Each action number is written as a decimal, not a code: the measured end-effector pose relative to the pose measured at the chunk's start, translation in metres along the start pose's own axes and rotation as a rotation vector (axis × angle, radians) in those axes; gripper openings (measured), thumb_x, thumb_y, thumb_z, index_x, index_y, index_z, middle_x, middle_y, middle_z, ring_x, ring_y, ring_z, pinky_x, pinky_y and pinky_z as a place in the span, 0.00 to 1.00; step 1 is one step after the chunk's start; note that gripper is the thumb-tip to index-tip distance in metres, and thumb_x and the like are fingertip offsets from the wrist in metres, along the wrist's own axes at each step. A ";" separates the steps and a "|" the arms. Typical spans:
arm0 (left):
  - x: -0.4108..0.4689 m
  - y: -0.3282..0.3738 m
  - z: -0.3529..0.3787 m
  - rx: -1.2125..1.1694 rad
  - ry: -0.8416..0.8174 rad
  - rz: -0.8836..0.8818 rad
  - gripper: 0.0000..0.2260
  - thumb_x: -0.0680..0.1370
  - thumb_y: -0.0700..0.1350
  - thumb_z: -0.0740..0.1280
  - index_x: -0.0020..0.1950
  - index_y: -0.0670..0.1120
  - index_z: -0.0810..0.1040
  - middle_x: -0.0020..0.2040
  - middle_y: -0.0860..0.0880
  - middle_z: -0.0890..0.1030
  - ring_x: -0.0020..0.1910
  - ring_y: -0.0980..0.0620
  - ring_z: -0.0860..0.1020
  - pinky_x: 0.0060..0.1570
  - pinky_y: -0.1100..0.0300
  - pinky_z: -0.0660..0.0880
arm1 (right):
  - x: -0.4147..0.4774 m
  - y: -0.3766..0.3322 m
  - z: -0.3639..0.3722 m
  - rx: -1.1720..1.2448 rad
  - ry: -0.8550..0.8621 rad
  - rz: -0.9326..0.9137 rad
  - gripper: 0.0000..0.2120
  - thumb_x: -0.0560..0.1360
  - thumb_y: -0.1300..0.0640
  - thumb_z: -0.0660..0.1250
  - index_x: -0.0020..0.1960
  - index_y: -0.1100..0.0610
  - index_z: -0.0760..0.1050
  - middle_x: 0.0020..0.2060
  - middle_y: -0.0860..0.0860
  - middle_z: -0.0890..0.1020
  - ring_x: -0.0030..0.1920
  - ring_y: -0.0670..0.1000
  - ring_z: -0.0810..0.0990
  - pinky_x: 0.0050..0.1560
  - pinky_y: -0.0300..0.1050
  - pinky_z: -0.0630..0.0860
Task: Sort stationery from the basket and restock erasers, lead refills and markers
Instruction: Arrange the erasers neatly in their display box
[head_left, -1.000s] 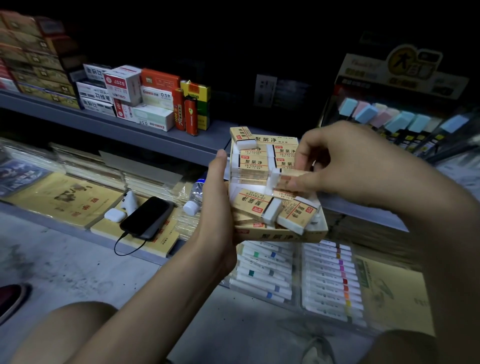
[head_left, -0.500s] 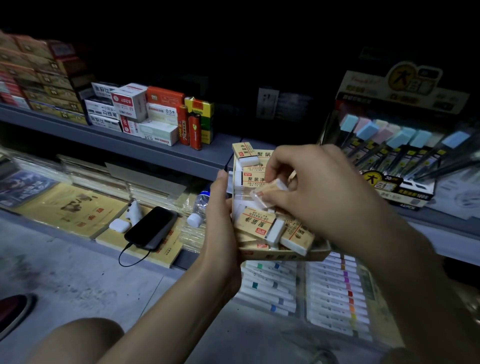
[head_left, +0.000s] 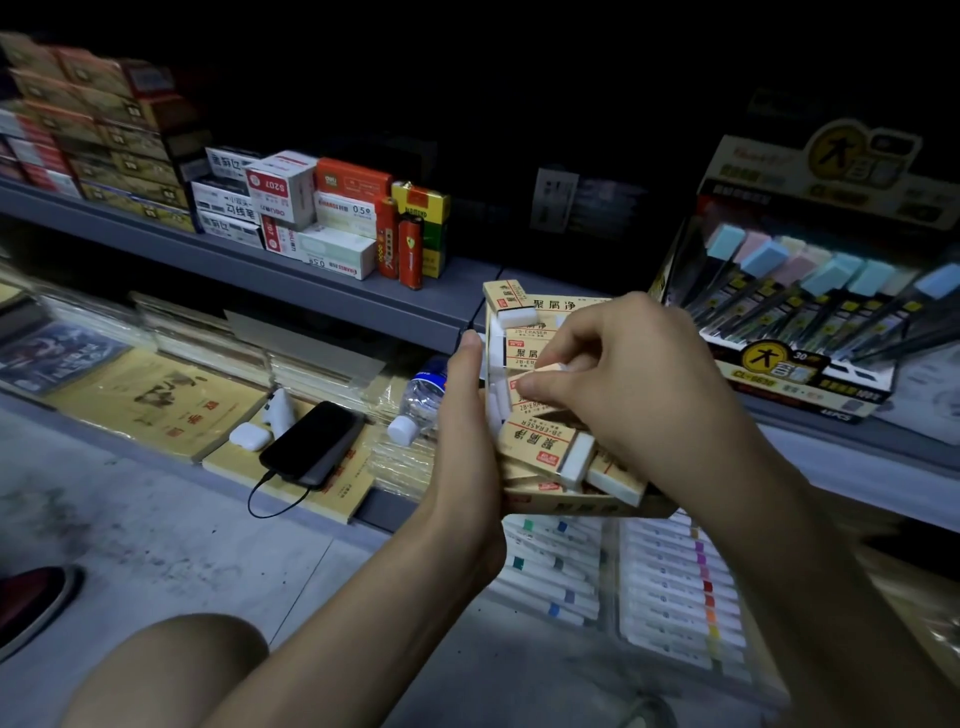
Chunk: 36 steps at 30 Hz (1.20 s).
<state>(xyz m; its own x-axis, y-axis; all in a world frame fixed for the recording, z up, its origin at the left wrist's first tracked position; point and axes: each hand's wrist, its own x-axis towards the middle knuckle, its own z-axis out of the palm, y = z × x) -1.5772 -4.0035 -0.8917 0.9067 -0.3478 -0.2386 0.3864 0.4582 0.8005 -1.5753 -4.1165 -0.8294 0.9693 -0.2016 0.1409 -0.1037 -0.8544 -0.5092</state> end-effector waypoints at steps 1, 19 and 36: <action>0.000 0.000 0.000 0.002 -0.001 0.001 0.26 0.81 0.66 0.54 0.57 0.52 0.85 0.48 0.45 0.88 0.43 0.48 0.87 0.37 0.56 0.83 | 0.000 -0.001 0.000 -0.016 0.008 0.002 0.11 0.68 0.45 0.81 0.40 0.49 0.82 0.34 0.44 0.82 0.32 0.41 0.81 0.28 0.36 0.71; 0.005 -0.002 -0.001 0.044 -0.040 0.054 0.27 0.83 0.65 0.52 0.58 0.51 0.86 0.51 0.43 0.87 0.48 0.44 0.87 0.44 0.54 0.84 | 0.005 -0.014 -0.013 0.014 -0.136 0.223 0.16 0.64 0.45 0.83 0.38 0.54 0.82 0.35 0.48 0.84 0.37 0.47 0.82 0.34 0.42 0.75; 0.009 -0.001 0.002 0.040 -0.024 0.025 0.29 0.81 0.69 0.51 0.61 0.53 0.84 0.55 0.42 0.86 0.54 0.40 0.85 0.61 0.38 0.78 | 0.027 -0.033 -0.010 -0.253 -0.102 0.261 0.24 0.60 0.46 0.85 0.50 0.55 0.82 0.48 0.54 0.83 0.51 0.58 0.82 0.50 0.54 0.82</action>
<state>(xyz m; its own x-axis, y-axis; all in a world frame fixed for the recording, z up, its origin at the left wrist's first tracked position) -1.5699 -4.0086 -0.8939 0.9114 -0.3567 -0.2052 0.3562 0.4342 0.8274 -1.5478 -4.0985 -0.8007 0.9190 -0.3900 -0.0577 -0.3893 -0.8747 -0.2889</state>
